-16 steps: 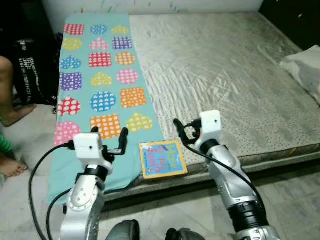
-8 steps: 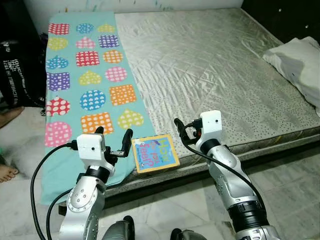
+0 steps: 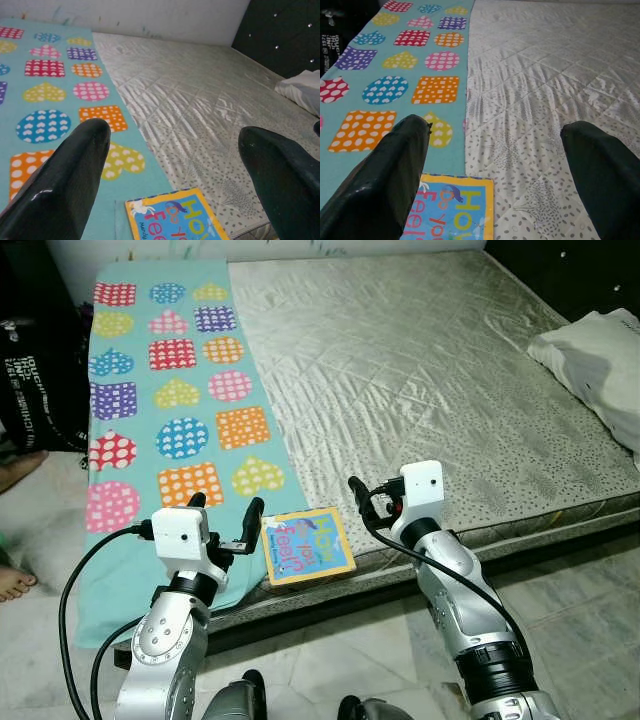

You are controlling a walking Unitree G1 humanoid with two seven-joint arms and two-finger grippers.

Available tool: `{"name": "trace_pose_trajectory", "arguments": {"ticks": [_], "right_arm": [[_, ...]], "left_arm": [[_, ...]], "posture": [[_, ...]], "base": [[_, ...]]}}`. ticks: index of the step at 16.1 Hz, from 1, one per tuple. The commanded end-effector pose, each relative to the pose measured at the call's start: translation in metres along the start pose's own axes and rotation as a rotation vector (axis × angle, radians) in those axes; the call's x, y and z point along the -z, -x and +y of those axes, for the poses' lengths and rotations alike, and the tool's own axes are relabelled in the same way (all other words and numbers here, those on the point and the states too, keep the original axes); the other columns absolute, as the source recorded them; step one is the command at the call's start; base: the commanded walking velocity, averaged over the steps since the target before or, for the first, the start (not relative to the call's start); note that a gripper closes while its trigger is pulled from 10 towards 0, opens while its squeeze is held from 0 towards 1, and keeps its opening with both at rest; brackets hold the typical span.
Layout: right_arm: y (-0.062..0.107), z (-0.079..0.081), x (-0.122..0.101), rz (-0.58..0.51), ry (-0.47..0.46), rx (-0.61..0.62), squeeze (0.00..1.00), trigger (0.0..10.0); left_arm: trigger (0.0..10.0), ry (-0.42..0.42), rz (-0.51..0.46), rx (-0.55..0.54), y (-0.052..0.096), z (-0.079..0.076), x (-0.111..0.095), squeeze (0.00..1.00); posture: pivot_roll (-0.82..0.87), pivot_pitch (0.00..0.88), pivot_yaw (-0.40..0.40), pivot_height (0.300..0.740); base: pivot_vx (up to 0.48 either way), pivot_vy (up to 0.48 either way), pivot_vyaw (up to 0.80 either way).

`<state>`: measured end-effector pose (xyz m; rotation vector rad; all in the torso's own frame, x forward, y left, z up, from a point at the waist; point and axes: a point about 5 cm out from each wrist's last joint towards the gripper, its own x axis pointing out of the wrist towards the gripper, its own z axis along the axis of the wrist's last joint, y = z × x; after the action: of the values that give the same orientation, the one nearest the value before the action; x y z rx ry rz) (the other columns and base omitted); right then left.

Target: Clean up the room

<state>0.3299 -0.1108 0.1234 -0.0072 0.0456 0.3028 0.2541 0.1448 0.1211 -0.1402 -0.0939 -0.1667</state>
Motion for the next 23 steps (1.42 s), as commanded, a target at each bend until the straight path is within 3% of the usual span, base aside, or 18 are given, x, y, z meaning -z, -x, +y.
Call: {"name": "trace_pose_trajectory", "arguments": {"ticks": [1,23], "right_arm": [[0.0006,-0.0025,0.0019,0.002,-0.006,0.014,0.0,10.0],[0.0012,-0.004,0.0028,0.006,0.004,0.016,0.0,10.0]], "left_arm": [[10.0,-0.004,-0.009,0.013,0.0013,-0.0011,-0.0021,0.0],[10.0,0.003,-0.007,0.02,0.0009,-0.0031,-0.0019,0.0]], "posture": [[0.1,0.171,-0.064,0.74],[0.1,0.173,-0.066,0.74]], "base": [[0.0,0.0,0.0],[0.284,0.0,0.0]]}}
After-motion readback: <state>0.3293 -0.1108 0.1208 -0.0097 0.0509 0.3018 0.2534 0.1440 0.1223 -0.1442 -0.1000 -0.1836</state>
